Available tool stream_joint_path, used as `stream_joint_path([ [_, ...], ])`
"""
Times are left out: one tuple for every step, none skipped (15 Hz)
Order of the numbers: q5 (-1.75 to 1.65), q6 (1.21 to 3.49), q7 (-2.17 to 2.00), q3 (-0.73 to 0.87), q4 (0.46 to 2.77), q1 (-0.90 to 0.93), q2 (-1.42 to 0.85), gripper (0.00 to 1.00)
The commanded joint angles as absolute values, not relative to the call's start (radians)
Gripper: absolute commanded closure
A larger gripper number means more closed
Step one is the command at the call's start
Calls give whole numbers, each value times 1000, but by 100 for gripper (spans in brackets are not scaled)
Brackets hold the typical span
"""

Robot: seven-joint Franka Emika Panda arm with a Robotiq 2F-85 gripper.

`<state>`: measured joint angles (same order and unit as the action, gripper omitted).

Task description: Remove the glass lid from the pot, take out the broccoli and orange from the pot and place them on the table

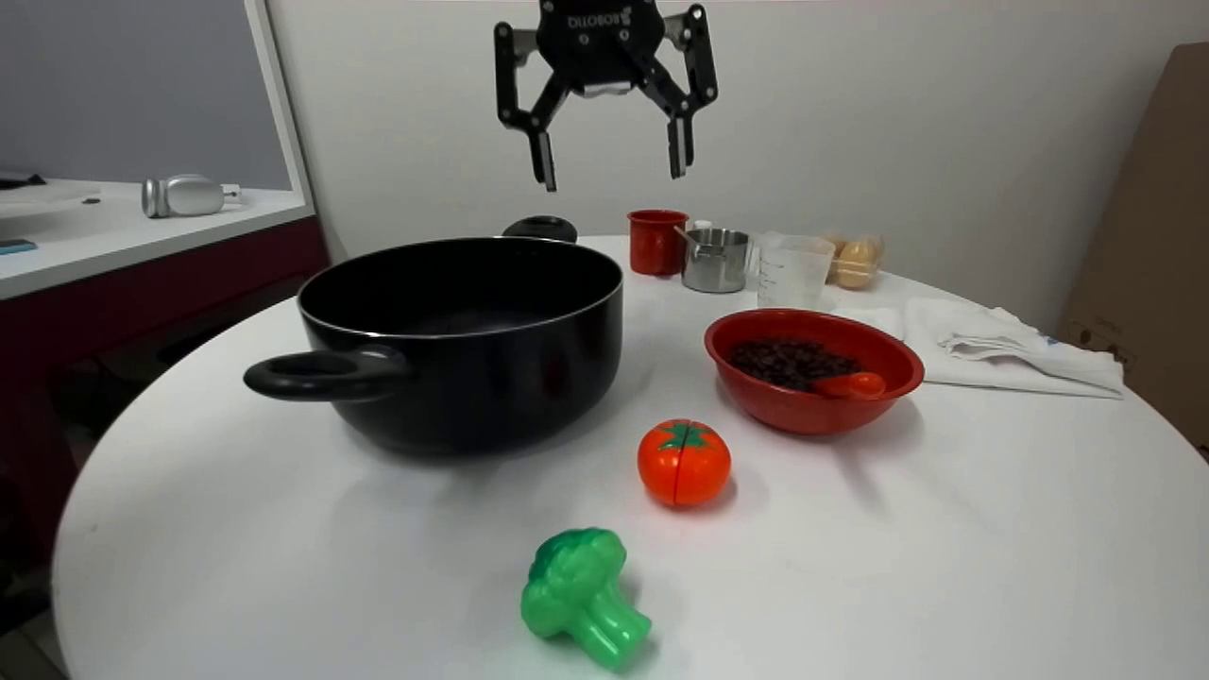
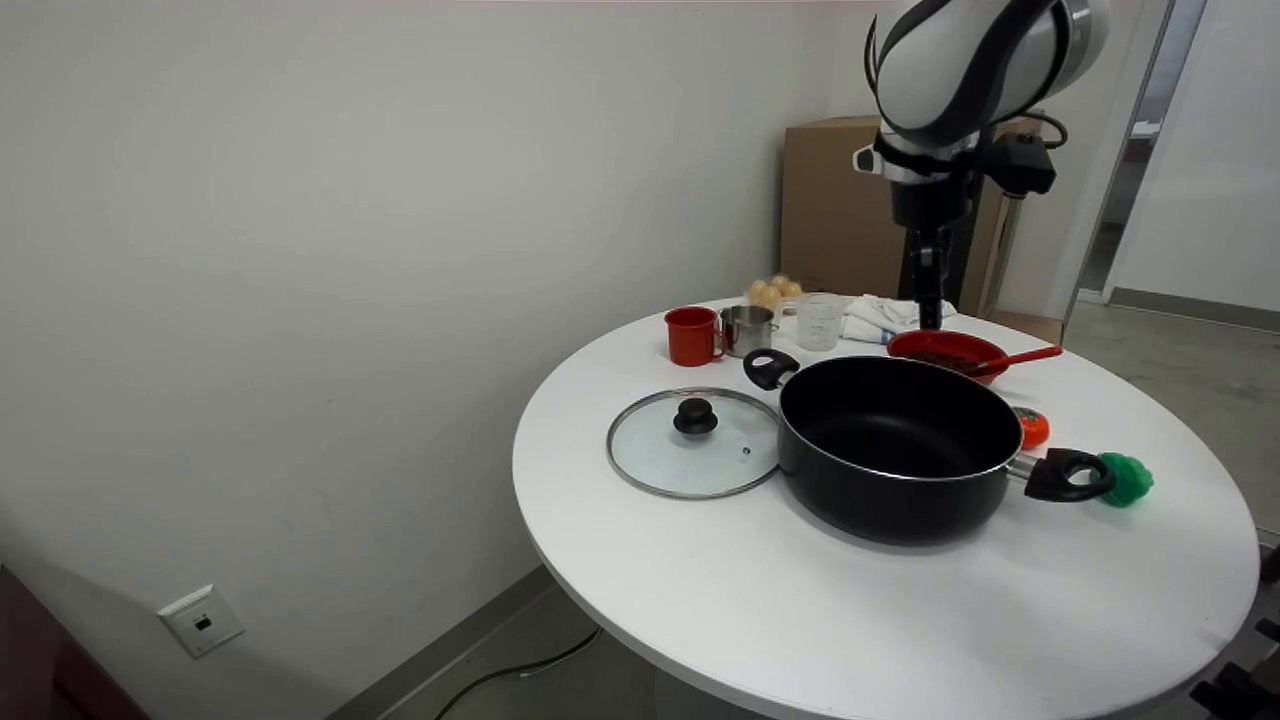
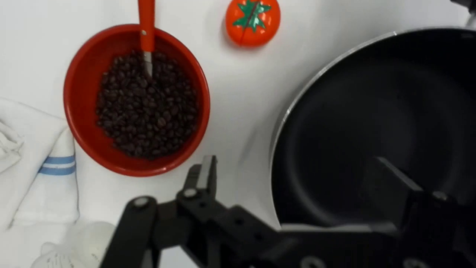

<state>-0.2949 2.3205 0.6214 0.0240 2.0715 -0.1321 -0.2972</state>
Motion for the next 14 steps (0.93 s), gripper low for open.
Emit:
stream_joint_path([
  [-139,2309,540,-6,2101,-125,-233,0],
  [-115,2313,528,-13,2104,-118,-224,0],
  [-103,2320,534,-23,2117,-110,-210,0],
  [-143,2316,559,-4,2078,-116,-255,0],
  [-131,2316,551,-11,2083,-110,-246,0],
  [-126,2316,546,-15,2088,-105,-239,0],
  [-124,2316,542,-17,2092,-102,-234,0],
  [-123,2316,540,-16,2094,-102,-232,0],
  [-123,2316,540,-16,2095,-103,-232,0],
  [-123,2316,540,-16,2095,-103,-232,0],
  [-123,2316,540,-16,2096,-104,-232,0],
  [-123,2316,540,-16,2096,-104,-232,0],
  [-123,2316,540,-16,2097,-104,-232,0],
  [-123,2316,540,-16,2097,-104,-232,0],
])
